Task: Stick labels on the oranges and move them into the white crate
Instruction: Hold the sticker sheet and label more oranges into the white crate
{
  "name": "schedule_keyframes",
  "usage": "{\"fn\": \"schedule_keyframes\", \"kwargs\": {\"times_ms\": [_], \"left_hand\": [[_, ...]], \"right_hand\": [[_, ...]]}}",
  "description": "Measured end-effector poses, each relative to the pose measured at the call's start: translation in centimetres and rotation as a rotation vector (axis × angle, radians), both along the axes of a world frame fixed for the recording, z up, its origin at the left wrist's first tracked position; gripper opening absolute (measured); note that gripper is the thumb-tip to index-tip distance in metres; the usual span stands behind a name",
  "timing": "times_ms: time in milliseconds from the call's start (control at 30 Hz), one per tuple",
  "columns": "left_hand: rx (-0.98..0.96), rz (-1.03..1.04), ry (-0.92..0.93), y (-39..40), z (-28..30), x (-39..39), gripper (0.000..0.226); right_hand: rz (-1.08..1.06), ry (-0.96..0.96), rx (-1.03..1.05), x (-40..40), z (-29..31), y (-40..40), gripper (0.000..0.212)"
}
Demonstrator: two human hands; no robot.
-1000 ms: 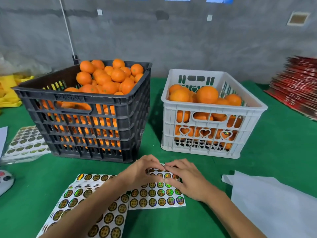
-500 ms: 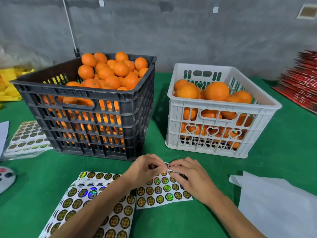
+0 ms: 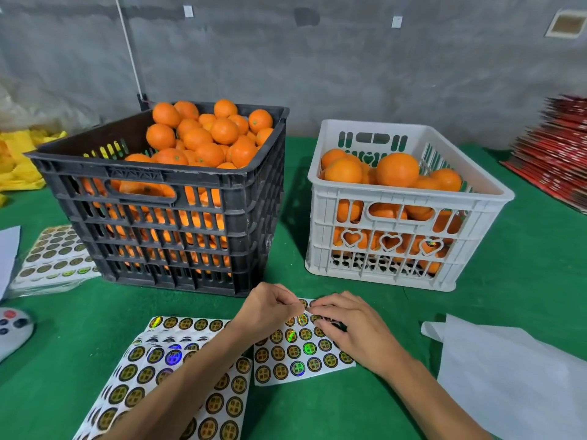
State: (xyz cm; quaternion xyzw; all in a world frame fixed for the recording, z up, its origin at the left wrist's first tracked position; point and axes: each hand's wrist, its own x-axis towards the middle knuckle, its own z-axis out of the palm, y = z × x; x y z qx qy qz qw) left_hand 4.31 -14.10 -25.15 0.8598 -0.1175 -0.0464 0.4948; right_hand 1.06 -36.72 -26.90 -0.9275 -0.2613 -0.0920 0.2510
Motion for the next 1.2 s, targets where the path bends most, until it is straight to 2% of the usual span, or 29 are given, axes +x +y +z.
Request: {"fn": "schedule_keyframes", "kwargs": {"times_ms": [667, 867, 967, 1067, 1133, 1200], "left_hand": [[-0.002, 0.103, 0.151, -0.1, -0.2, 0.6, 0.016], [-0.069, 0.149, 0.123, 0.0, 0.0, 0.3, 0.03], [-0.183, 0.222, 0.133, 0.1, 0.1, 0.2, 0.018], [-0.305, 0.161, 0.072, 0.2, 0.8, -0.2, 0.017], [-0.331, 0.073, -0.089, 0.1, 1.5, -0.5, 0.018], [-0.322, 0.025, -0.288, -0.2, 2.2, -0.7, 0.013]], "right_hand": [[0.025, 0.018, 0.007, -0.2, 0.8, 0.1, 0.035], [0.036, 0.027, 0.001, -0.3, 1.1, 0.0, 0.033], [0.023, 0.059, 0.021, -0.5, 1.4, 0.2, 0.032], [-0.06, 0.121, 0.157, -1.1, 1.8, 1.0, 0.035], [-0.162, 0.179, 0.403, -1.4, 2.6, 2.0, 0.029], [-0.207, 0.307, 0.752, -1.6, 3.8, 3.1, 0.018]]}}
